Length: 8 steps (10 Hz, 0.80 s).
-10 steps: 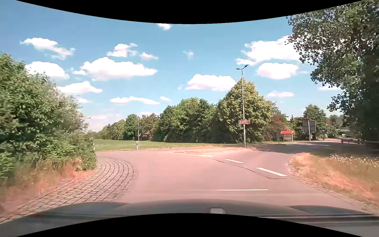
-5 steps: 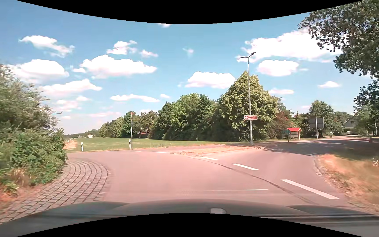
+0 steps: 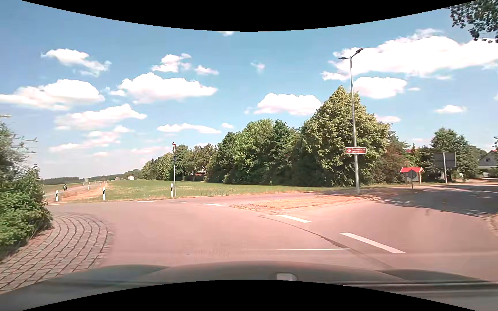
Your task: Follow the waypoints while adhering to traffic rules and regulations
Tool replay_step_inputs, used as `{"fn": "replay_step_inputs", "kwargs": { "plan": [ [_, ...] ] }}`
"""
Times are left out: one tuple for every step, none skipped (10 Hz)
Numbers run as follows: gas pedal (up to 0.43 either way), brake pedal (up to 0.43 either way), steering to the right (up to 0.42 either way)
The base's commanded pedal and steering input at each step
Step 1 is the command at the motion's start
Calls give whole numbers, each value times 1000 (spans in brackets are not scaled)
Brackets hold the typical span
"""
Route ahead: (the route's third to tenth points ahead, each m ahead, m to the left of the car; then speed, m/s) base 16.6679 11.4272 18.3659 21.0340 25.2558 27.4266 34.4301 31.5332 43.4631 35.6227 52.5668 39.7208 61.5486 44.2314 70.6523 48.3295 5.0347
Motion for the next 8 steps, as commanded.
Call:
{"fn": "replay_step_inputs", "kwargs": {
  "plan": [
    [47,0,-142],
    [118,0,-147],
    [138,0,-150],
    [138,0,-160],
    [138,0,-176],
    [110,0,-196],
    [67,0,-216],
    [59,0,-231]
  ]
}}
